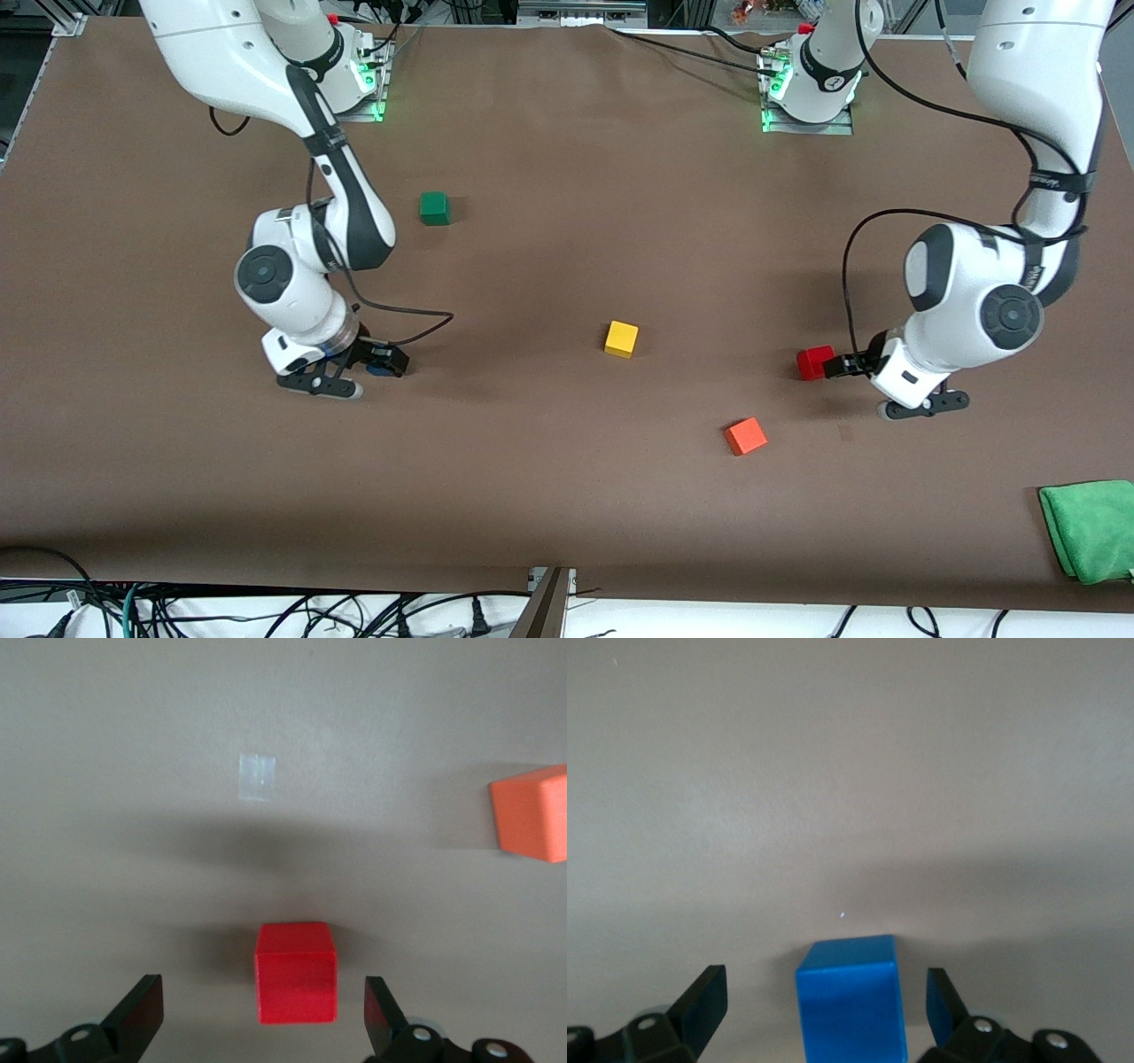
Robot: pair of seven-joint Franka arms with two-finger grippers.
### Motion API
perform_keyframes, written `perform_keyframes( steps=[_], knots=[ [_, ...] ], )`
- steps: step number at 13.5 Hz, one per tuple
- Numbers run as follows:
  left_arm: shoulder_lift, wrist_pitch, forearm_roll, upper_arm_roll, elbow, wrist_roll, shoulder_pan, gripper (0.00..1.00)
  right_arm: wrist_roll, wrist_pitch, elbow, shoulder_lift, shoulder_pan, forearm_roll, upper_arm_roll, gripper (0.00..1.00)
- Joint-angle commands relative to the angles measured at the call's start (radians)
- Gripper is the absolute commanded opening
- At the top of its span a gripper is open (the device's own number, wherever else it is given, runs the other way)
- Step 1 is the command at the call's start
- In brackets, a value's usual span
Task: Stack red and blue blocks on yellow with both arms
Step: 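Grasp the red cube with the left gripper while the right gripper holds blue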
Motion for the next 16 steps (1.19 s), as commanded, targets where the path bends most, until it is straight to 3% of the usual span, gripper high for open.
perform_keyframes(
  steps=[1, 3, 5, 7, 9, 10, 13, 16],
  knots=[
    [0.012, 0.073, 0.002, 0.002, -0.056, -0.048, -0.021, 1.0, 0.006, 0.05, -0.063, -0.028, -0.001, 0.018, 0.01, 0.98],
    [0.021, 0.095, 0.002, 0.002, -0.073, -0.085, -0.028, 1.0, 0.006, 0.056, -0.071, -0.026, -0.001, 0.016, 0.021, 0.9],
    [0.026, 0.099, 0.002, 0.002, -0.079, -0.101, -0.044, 1.0, 0.002, 0.062, -0.074, -0.022, -0.001, 0.016, 0.021, 0.74],
    [0.033, 0.1, 0.002, 0.002, -0.075, -0.099, -0.044, 0.68, -0.011, 0.062, -0.082, -0.022, -0.001, 0.016, 0.021, 0.54],
    [0.033, 0.099, 0.002, 0.002, -0.073, -0.101, -0.044, 0.2, -0.02, 0.048, -0.079, -0.034, -0.002, 0.016, 0.021, 0.36],
    [0.033, 0.099, 0.002, 0.002, -0.073, -0.099, -0.043, 0.04, -0.018, 0.007, -0.07, -0.058, -0.001, 0.016, 0.022, 0.28],
    [0.007, 0.08, 0.002, -0.005, -0.04, -0.102, -0.047, 0.0, -0.017, -0.369, 0.132, -0.127, -0.002, 0.01, 0.018, 0.26],
    [-0.001, -0.064, 0.004, -0.052, 0.074, -0.111, -0.122, 0.0, -0.021, -0.704, 0.4, -0.132, -0.007, -0.003, 0.013, 0.26]
  ],
)
